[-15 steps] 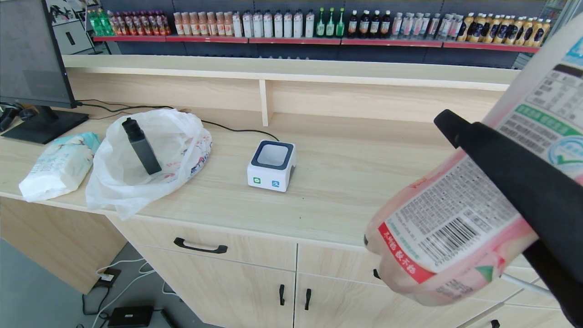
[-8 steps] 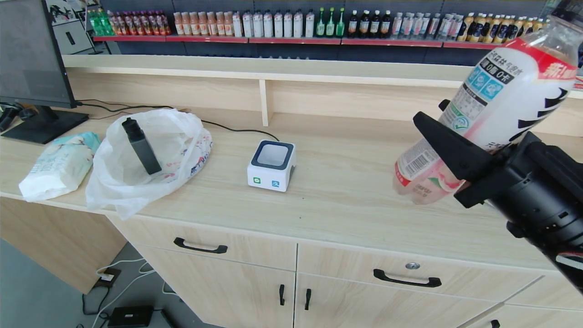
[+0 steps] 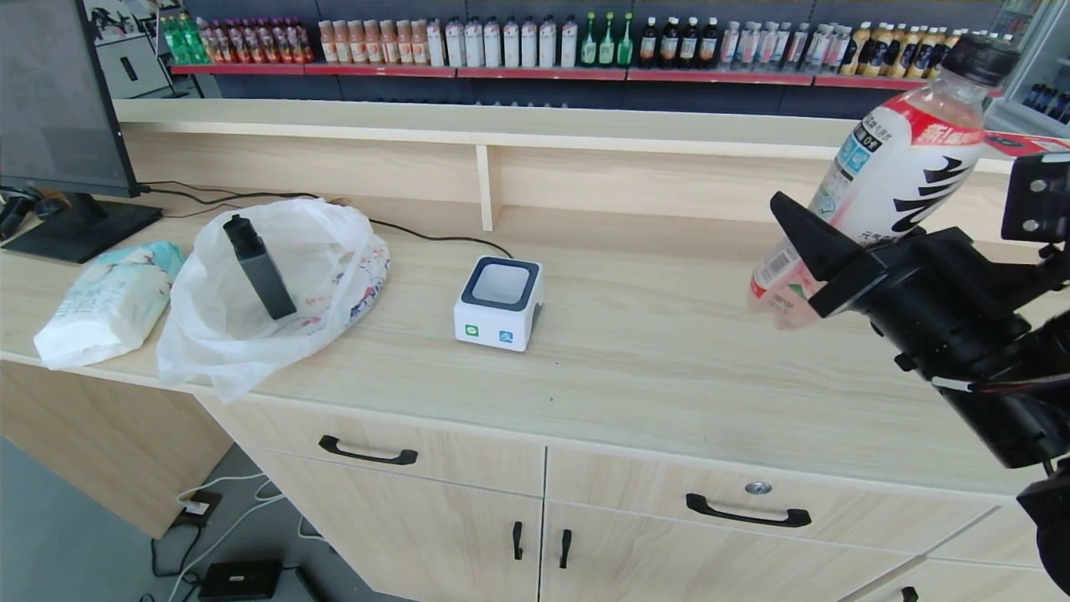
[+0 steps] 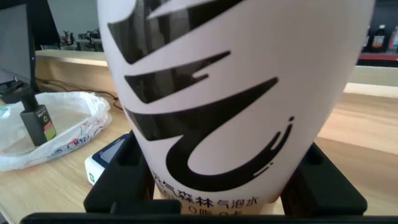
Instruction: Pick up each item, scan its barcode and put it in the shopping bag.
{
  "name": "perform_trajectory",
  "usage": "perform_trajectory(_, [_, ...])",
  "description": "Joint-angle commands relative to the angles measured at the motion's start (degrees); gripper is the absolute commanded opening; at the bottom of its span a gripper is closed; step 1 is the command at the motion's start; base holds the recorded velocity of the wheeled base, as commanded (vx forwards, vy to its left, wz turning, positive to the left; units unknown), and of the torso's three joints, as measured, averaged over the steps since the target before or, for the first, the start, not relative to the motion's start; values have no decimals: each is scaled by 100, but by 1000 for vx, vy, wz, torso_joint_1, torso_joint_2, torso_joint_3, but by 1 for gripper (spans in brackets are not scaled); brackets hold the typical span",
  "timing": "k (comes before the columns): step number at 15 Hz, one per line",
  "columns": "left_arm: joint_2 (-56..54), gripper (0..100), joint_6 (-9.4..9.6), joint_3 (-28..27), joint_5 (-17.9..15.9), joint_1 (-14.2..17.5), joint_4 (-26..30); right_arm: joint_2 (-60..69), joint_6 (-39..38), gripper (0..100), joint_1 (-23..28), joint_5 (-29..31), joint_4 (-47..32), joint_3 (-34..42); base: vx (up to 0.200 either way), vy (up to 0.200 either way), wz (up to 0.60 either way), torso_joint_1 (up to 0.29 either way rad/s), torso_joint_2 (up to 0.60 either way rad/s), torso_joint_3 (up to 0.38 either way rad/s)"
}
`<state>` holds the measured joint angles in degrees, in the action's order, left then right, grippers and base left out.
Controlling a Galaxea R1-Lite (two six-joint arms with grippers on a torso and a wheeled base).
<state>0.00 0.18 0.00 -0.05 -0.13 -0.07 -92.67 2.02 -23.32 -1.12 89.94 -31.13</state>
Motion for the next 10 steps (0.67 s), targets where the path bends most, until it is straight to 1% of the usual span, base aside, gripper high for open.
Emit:
perform_trajectory(1, [0, 100, 8, 0, -4, 5, -1, -155, -9, 0, 47, -2, 6, 29, -200, 0, 0, 22, 12, 2])
perform_trajectory(5, [0, 100, 17, 0, -4, 5, -1, -137, -9, 0, 56, -2, 6, 169, 0, 0, 0, 0, 0, 0])
perform_trajectory(7, [0, 100, -18, 0, 5, 5, -1, -137, -9, 0, 56, -2, 6, 187, 0, 200, 0, 22, 5, -2])
perform_trajectory(10, [0, 100, -18, 0, 5, 5, -1, -137, 0, 0, 47, -11, 6, 327, 0, 200, 0, 6, 4, 2])
